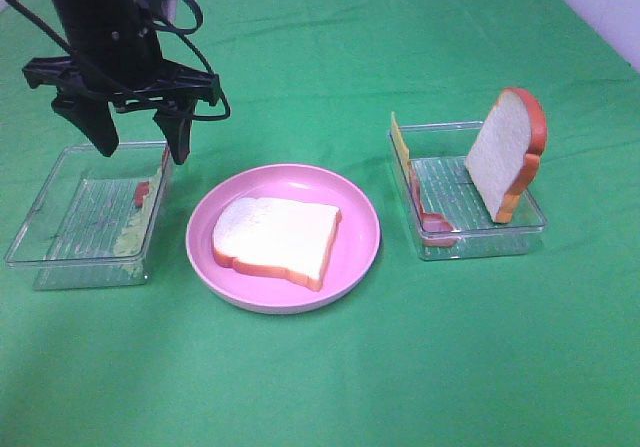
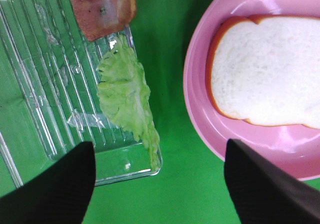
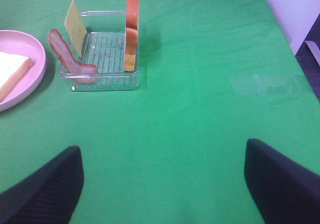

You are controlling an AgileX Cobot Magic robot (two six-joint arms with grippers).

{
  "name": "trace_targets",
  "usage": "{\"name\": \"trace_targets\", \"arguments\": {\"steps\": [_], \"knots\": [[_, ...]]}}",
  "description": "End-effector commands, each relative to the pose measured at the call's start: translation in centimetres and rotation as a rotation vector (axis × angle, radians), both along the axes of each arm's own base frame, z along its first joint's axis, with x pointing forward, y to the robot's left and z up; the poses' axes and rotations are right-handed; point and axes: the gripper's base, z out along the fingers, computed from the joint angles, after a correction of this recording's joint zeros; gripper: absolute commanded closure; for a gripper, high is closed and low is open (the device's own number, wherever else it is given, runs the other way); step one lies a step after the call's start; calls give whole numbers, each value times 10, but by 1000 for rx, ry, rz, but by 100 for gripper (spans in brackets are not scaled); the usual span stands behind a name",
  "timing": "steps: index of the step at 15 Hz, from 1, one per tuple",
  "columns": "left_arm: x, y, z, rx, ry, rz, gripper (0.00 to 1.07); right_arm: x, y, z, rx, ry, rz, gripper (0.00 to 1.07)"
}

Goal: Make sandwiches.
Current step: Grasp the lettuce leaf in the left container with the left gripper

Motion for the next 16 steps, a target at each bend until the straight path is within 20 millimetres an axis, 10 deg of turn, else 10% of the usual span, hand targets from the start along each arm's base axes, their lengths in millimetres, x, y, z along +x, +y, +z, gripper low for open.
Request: {"name": "trace_targets", "arguments": {"steps": [1, 16], "knots": [[-3, -1, -24, 48, 115, 9, 38, -2, 1, 0, 2, -20, -4, 25], [10, -7, -65, 49, 118, 16, 76, -2, 1, 0, 2, -20, -4, 25]]}}
